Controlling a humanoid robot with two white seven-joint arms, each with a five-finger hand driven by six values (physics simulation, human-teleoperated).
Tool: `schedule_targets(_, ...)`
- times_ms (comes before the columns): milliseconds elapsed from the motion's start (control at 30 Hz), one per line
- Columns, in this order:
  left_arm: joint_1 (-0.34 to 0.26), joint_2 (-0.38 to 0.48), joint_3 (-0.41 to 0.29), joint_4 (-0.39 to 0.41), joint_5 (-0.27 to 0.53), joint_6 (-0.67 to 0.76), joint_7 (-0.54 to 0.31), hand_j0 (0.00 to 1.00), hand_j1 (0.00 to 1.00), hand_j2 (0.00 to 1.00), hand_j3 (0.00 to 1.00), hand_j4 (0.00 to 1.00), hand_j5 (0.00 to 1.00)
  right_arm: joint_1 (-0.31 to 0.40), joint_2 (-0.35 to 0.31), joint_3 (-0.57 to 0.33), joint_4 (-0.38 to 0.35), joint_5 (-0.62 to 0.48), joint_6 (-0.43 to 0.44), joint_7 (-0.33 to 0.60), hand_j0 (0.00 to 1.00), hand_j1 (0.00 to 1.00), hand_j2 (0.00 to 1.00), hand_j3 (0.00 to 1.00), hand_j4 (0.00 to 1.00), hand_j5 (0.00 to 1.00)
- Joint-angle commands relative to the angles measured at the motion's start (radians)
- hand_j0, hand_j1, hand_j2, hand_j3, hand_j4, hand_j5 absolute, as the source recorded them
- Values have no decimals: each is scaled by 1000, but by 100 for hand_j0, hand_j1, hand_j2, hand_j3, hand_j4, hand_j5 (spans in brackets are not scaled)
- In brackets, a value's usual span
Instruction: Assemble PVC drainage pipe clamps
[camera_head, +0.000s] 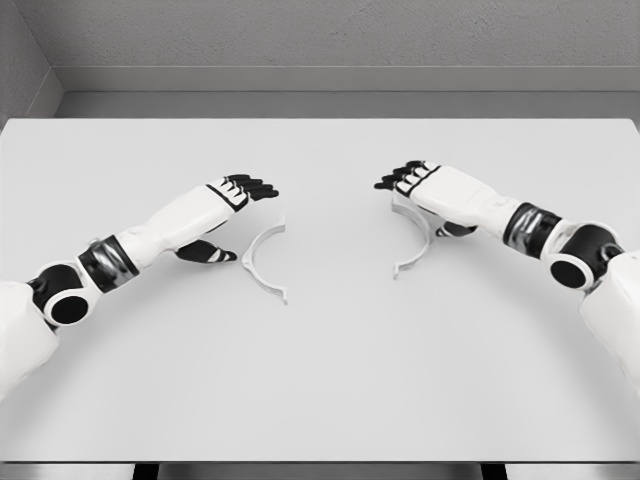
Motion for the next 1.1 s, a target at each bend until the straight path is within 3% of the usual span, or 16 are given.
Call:
schedule_targets(0,0,-5,1,2,0,0,1,100,100,100,100,100,100,0,3,8,-1,-6,7,1,100,100,100,100,100,100)
schedule_targets(667,-3,-82,-18,8,-15,0,-6,100,100,100,100,100,100,-37,25,56,2,-6,46,2,100,100,100,100,100,100)
schedule_targets(933,-3,-106,-18,11,-21,0,-6,100,100,100,100,100,100,-104,48,68,105,2,46,1,100,100,100,100,100,100)
schedule_targets(1067,0,-119,-18,8,-23,0,-6,100,100,100,100,100,100,-114,67,85,106,2,46,1,100,100,100,100,100,100)
